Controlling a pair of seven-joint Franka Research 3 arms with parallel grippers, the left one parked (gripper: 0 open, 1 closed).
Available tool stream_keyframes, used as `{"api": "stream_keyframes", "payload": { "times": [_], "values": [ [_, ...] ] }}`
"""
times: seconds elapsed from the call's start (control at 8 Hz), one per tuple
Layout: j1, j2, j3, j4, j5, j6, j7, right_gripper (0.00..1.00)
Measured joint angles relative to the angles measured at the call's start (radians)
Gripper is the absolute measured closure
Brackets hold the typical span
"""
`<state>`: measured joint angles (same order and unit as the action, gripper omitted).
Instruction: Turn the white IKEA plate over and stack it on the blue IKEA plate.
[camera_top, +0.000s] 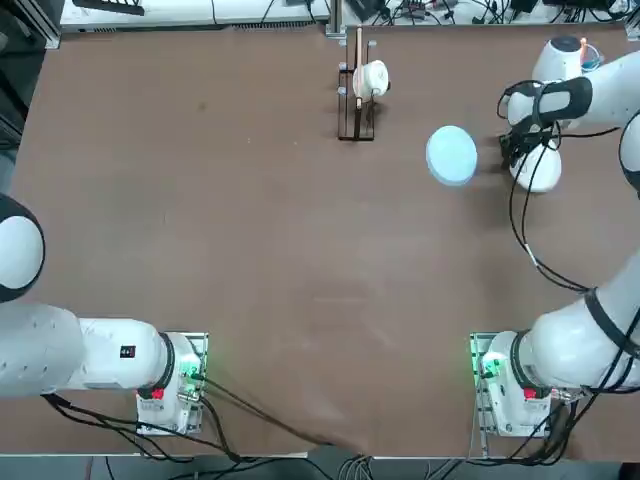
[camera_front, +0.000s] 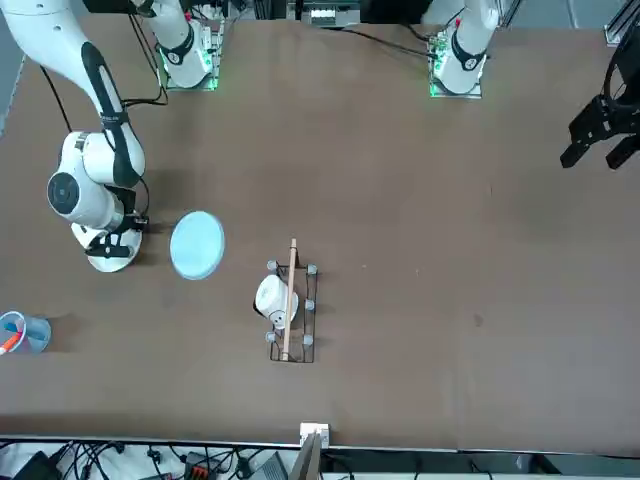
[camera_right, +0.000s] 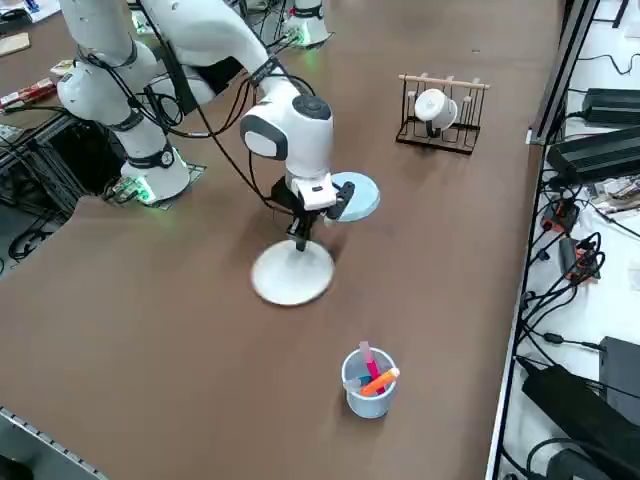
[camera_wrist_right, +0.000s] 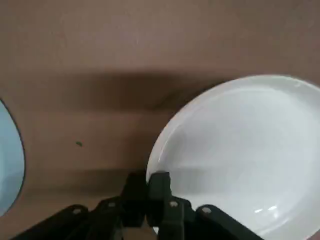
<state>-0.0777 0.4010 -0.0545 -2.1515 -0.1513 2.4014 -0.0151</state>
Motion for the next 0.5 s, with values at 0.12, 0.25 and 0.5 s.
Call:
{"api": "stream_keyframes", "payload": {
  "times": [0.12, 0.25, 0.5],
  "values": [
    [0.001, -0.001, 0.001, 0.041, -0.002, -0.063, -0.002, 0.97],
    [0.003, -0.005, 0.005, 0.105, -0.002, -0.176, -0.004, 0.97],
    [0.028, -0.029, 0.016, 0.26, -0.001, -0.418, -0.005, 0.97]
  ]
}}
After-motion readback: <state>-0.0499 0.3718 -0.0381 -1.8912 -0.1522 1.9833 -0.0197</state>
